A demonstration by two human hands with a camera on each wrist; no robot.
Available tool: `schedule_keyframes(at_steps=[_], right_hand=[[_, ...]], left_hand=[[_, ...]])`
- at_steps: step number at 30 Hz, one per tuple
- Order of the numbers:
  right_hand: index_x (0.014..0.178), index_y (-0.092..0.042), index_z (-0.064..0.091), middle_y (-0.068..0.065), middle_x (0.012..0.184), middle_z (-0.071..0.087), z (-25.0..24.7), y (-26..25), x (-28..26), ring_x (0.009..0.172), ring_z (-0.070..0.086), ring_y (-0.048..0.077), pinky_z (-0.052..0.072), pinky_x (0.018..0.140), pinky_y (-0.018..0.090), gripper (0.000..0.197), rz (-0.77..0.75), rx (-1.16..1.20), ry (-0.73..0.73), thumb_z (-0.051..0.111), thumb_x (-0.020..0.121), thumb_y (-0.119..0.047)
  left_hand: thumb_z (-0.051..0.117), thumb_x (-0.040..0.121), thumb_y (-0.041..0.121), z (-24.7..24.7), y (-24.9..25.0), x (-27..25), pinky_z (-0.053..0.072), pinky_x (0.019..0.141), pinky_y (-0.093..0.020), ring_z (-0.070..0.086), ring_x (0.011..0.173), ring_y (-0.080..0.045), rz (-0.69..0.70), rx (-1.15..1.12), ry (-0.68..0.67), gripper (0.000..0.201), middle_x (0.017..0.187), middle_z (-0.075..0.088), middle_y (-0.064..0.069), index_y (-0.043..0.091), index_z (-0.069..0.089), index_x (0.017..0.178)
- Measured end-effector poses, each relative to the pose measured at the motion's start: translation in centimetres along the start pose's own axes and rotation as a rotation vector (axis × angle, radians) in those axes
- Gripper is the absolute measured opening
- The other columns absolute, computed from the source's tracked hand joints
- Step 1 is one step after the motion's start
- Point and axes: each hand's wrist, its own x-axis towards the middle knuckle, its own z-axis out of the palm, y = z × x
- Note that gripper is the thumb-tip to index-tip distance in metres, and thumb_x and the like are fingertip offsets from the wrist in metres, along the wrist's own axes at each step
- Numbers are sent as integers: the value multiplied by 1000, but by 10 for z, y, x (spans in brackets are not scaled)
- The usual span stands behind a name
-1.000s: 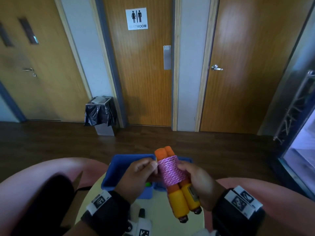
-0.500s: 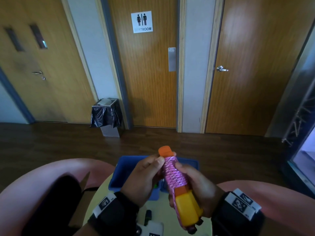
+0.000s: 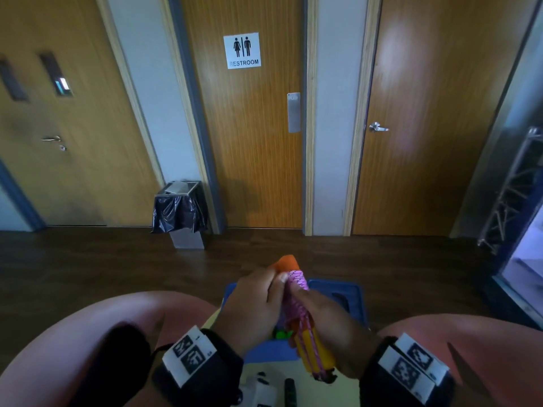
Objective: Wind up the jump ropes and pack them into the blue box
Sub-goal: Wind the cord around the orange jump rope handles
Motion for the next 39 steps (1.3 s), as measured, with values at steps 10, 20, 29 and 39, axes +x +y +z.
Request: schedule_keyframes(at_steps=[10,20,29,39], right_hand=[[110,7,64,24,84,64,47,-7,2,65,62,32,54,62,38,73,62,224,-96,57,77,-58],[114,1,59,20,83,66,78,-2,3,69,64,31,54,69,41,70,62,112,-29,56,78,-58],[107,6,64,25,88,65,104,-2,9,73,63,35,54,72,43,67,93,117,-52,51,89,-57],[110,-7,58,14,75,66,124,-7,19,64,66,27,54,63,36,46,32,-181,-9,43,101,-49]], left_hand=[[44,100,48,-57,-41,4,31,53,-17,48,57,-10,122,-51,51,51,57,47,4,18,45,58],[58,95,25,-83,-56,-6,42,77,-11,56,91,0,349,22,108,10,95,57,17,29,61,103],[55,95,27,-95,-73,-22,42,80,-9,58,92,1,343,-8,224,22,96,63,11,14,71,102],[72,88,19,-114,-77,-22,54,66,-25,66,72,-5,-200,-338,92,11,78,71,11,26,71,81]])
